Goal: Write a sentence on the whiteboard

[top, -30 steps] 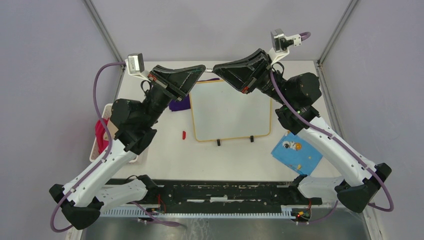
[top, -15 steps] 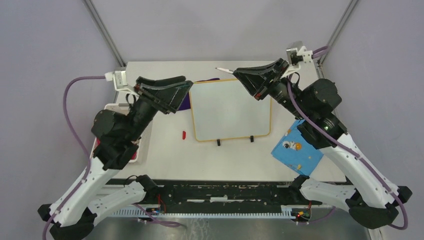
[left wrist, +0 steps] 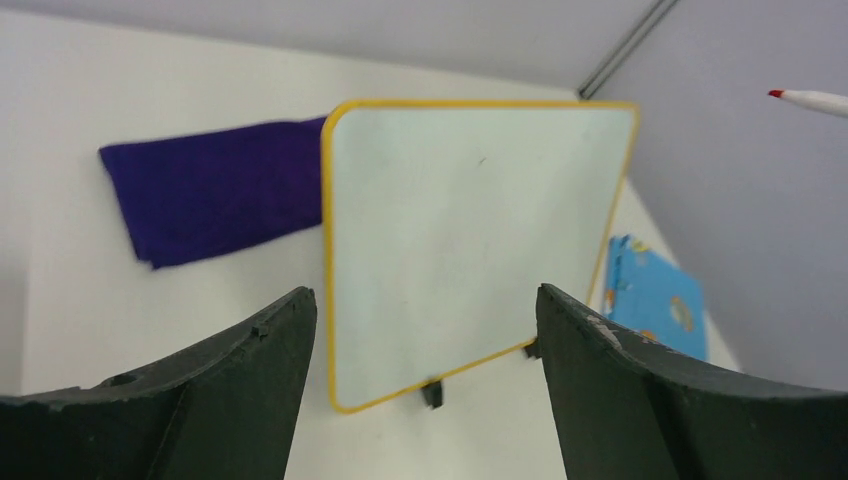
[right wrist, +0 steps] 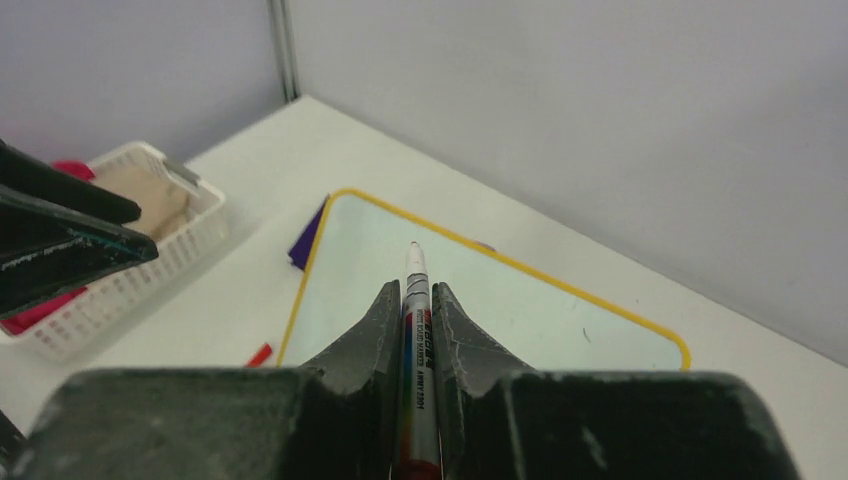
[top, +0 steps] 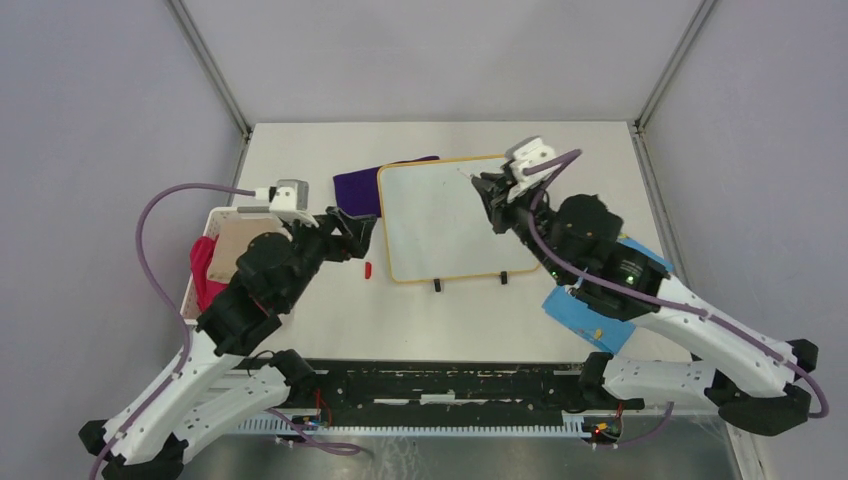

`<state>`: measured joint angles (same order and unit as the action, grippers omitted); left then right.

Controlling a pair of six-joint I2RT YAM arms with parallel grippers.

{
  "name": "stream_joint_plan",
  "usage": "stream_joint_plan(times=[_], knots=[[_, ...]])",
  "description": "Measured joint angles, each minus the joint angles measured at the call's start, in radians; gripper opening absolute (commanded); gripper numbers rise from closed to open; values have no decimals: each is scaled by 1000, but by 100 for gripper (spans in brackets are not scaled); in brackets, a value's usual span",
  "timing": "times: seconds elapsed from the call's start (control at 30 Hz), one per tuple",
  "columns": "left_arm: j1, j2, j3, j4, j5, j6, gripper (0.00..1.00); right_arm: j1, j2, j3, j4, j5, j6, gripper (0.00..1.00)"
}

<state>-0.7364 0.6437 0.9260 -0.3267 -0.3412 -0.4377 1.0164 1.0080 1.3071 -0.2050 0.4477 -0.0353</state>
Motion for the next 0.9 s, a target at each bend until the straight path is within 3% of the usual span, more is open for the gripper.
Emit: stream_joint_plan(times=[0.13,0.33,0.5,0.9], knots=[[0,18,-58,-58,-65,2,86,76,37,-107,4,126,-37,0],[0,40,-77,-68,-164,31,89,87,-6,-358,85,228,-39,0],[0,63,-98,-40,-193,64,99,86,-81,-467,140,221,-26,0],[8,147,-116,-10,-99,149,100,80,-179,-605,313,131,-5,0]])
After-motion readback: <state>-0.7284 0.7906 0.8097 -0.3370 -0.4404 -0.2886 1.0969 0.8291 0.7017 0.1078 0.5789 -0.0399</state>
